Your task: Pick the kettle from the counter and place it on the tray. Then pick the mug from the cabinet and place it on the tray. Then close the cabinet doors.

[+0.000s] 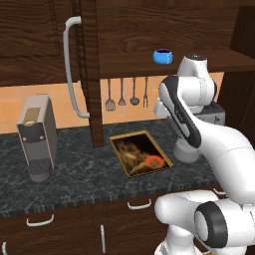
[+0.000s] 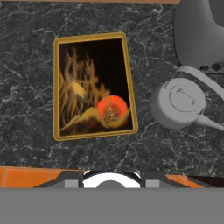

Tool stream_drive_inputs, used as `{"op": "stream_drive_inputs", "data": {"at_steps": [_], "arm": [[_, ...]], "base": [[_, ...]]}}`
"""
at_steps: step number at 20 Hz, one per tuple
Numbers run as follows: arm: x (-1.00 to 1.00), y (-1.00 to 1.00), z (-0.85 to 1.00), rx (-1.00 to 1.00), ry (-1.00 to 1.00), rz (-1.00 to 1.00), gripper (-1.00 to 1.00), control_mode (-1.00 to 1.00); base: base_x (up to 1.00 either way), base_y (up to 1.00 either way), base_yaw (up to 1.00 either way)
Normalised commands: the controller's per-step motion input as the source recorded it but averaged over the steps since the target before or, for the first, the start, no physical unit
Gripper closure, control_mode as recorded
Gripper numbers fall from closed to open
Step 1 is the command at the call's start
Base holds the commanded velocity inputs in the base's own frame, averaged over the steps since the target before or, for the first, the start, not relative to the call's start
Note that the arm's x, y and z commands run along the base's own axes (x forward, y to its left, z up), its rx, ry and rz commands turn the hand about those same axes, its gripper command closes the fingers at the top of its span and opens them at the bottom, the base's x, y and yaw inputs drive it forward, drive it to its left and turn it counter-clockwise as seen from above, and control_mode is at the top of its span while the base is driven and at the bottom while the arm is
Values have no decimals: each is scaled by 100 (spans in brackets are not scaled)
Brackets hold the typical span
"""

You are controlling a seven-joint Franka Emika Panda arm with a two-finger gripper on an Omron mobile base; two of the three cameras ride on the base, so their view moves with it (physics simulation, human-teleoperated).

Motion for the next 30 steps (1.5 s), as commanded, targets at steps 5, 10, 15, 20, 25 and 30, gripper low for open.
{"op": "stream_drive_inputs", "data": {"at_steps": [5, 10, 15, 20, 25, 30], "arm": [[-10, -32, -5, 0, -11, 0, -100, -100], [-13, -97, -12, 8, -5, 0, -100, -100], [2, -68, -28, 9, 3, 0, -100, -100], [3, -32, -26, 9, 0, 0, -100, -100], [19, -40, -29, 8, 5, 0, -100, -100], [33, -31, -32, 1, 1, 0, -100, -100]], "base": [[0, 0, 0], [0, 0, 0], [0, 0, 0], [0, 0, 0], [0, 0, 0], [0, 0, 0]]}}
